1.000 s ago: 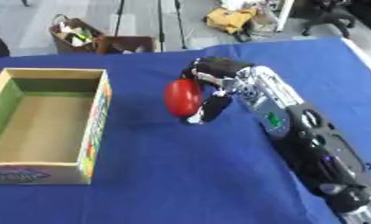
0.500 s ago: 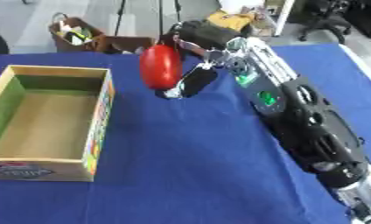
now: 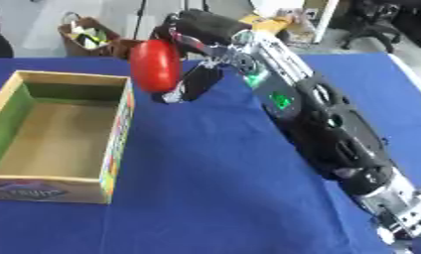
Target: Pick up objects on the table and place them in the box.
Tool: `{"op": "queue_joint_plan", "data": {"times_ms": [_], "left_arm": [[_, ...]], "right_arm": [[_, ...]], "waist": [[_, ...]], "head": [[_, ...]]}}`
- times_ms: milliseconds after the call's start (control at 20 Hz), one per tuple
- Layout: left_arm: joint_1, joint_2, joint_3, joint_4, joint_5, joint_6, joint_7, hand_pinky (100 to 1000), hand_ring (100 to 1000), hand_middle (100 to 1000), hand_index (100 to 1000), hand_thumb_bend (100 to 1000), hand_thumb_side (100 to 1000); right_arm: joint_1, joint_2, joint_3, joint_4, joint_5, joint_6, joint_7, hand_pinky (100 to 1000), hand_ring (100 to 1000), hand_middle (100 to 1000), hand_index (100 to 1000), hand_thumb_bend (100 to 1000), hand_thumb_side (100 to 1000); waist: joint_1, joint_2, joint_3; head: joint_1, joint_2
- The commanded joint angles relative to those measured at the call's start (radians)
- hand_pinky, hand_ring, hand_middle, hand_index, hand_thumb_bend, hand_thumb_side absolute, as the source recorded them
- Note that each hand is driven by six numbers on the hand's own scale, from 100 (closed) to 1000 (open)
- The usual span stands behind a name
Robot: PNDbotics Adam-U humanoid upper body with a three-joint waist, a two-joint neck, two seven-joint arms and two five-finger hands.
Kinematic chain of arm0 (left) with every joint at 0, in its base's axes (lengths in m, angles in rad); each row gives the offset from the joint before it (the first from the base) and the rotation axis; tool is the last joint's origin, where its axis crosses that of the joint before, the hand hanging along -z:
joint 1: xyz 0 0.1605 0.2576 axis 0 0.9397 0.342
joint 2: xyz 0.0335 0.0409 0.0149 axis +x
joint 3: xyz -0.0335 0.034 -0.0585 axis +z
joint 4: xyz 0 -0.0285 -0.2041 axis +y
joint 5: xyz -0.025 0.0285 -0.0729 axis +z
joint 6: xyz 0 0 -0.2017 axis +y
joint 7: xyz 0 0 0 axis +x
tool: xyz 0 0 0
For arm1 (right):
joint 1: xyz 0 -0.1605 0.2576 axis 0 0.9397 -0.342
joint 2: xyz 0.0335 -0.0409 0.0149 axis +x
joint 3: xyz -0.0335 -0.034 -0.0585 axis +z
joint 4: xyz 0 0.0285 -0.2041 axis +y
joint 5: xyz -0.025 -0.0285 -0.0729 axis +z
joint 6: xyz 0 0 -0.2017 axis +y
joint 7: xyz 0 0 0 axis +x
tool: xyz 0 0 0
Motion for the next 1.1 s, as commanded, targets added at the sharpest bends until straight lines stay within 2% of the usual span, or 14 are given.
{"op": "queue_joint_plan", "data": {"times_ms": [50, 300, 800, 1100], "left_arm": [[-0.017, 0.02, 0.002, -0.018, 0.004, -0.007, 0.002, 172, 464, 546, 668, 100, 878], [-0.019, 0.019, 0.004, -0.018, 0.004, -0.009, 0.006, 171, 464, 546, 668, 100, 878], [-0.034, 0.014, -0.003, -0.018, 0.007, -0.014, 0.003, 174, 463, 545, 669, 100, 875], [-0.044, 0.01, -0.007, -0.018, 0.009, -0.018, -0.001, 175, 463, 544, 670, 100, 872]], "right_arm": [[-0.026, -0.031, 0.0, 0.003, 0.003, -0.004, -0.008, 227, 511, 444, 346, 100, 425], [-0.04, -0.03, 0.017, 0.011, 0.006, -0.013, -0.013, 222, 502, 441, 341, 100, 422], [-0.066, -0.014, 0.076, 0.052, -0.052, -0.039, -0.036, 200, 486, 419, 330, 100, 408], [-0.079, -0.001, 0.102, 0.054, -0.142, -0.058, -0.057, 178, 467, 396, 319, 100, 389]], "waist": [[0.003, -0.017, 0.009], [0.003, -0.013, 0.026], [0.002, -0.008, 0.034], [0.0, -0.006, 0.042]], "head": [[-0.02, -0.014], [-0.035, -0.018], [-0.038, -0.024], [-0.046, -0.025]]}}
